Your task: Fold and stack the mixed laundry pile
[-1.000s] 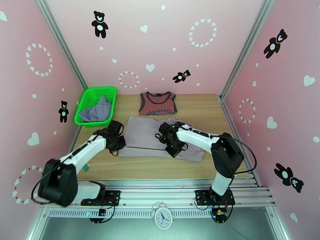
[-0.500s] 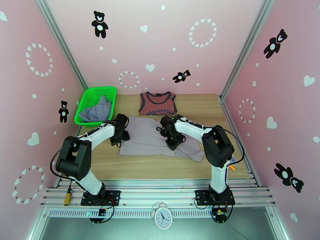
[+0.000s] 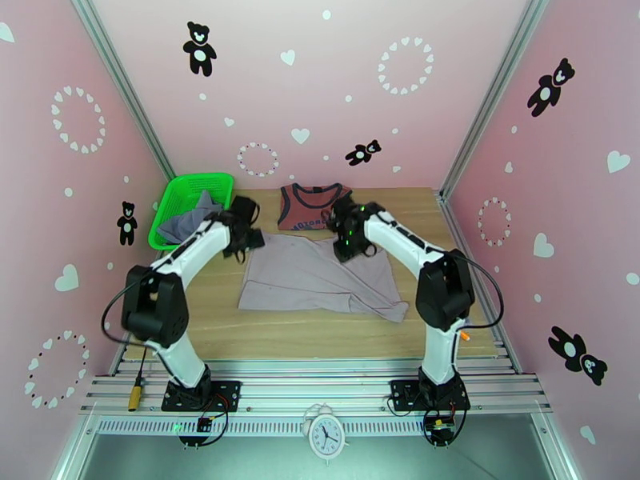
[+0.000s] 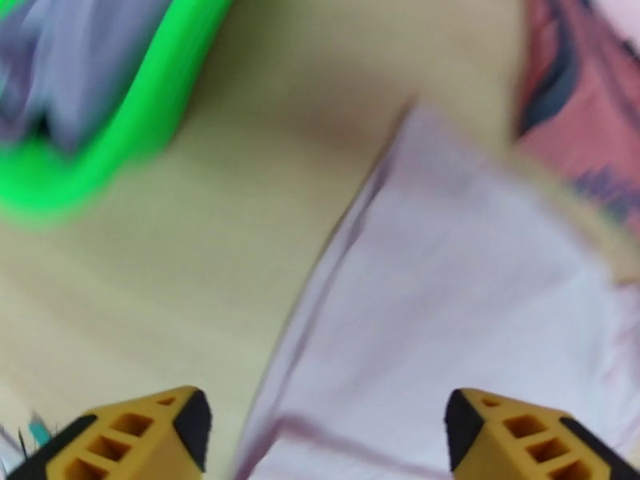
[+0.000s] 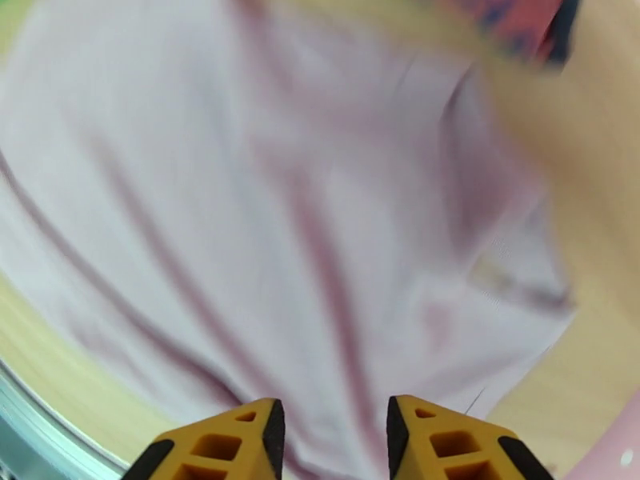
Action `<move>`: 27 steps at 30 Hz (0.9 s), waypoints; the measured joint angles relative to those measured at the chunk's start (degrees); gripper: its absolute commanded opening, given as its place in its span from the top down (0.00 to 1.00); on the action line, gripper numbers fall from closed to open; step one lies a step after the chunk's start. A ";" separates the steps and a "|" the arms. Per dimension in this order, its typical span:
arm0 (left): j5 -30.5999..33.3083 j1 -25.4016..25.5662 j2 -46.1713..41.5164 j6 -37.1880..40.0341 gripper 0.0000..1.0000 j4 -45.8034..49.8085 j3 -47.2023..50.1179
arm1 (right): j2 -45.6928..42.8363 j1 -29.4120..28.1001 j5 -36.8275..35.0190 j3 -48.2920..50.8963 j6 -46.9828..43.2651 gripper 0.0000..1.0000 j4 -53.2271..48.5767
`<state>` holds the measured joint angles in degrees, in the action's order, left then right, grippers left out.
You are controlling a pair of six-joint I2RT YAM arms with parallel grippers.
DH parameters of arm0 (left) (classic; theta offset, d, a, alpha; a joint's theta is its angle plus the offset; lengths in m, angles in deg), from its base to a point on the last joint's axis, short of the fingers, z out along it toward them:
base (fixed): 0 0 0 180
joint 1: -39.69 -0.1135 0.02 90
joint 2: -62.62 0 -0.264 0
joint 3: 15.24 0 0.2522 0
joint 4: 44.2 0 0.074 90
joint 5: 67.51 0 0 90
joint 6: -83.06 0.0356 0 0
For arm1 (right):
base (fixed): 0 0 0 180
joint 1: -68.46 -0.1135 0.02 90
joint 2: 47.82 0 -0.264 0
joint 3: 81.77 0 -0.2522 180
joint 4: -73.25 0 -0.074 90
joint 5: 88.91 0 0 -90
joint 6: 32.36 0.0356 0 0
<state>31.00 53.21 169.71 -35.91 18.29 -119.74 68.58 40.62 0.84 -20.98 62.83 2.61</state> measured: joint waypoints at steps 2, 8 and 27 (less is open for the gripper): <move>-1.92 -1.27 5.31 1.07 0.30 0.04 -5.81 | 3.87 1.29 0.90 -4.63 -0.35 0.60 0.46; -5.60 -3.82 19.96 3.72 0.32 1.68 -18.53 | 15.54 3.04 2.27 -14.40 -1.38 0.60 0.04; -8.00 -5.07 36.15 7.69 1.00 4.96 -34.51 | 26.88 4.70 -1.20 -22.05 0.26 0.64 0.85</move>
<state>23.00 48.14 205.86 -28.22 23.25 -154.26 95.46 45.32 -0.36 -43.03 63.09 3.46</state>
